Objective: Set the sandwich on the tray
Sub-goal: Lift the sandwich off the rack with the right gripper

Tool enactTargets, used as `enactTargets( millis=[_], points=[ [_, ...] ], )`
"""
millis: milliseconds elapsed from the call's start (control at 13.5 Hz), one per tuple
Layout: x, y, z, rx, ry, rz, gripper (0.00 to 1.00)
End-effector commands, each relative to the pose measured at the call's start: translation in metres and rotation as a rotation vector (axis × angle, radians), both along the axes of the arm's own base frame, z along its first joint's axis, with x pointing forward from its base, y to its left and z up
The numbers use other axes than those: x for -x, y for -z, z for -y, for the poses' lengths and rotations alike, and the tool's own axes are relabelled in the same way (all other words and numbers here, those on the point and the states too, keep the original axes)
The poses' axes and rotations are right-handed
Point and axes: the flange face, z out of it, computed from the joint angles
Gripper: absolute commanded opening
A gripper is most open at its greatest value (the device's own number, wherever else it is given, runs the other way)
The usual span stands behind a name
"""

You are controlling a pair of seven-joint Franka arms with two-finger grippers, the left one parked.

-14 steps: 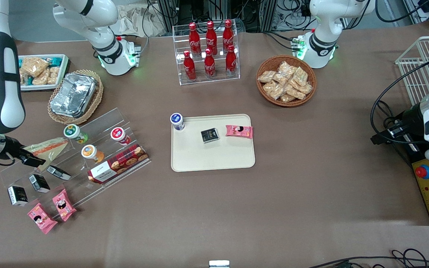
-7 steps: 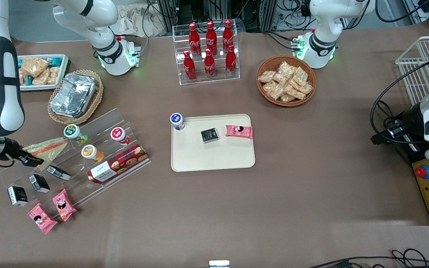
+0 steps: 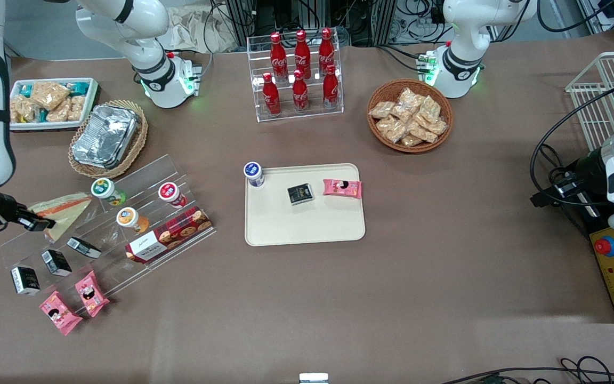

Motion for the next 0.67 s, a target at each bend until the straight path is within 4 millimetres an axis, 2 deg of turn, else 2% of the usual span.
enactTargets(
  millis=[0, 222, 296, 444, 593],
  points=[
    [-0.003, -0.048, 0.000, -0.064, -0.012, -0.017, 0.00],
    [0.002, -0.104, -0.006, -0.106, 0.000, -0.036, 0.00],
    [0.004, -0.113, -0.013, -0.117, 0.032, -0.069, 0.00],
    [0.009, -0.130, -0.034, -0.125, 0.133, -0.100, 0.00],
    [0.006, -0.143, -0.074, -0.127, 0.187, -0.124, 0.00]
  ],
)
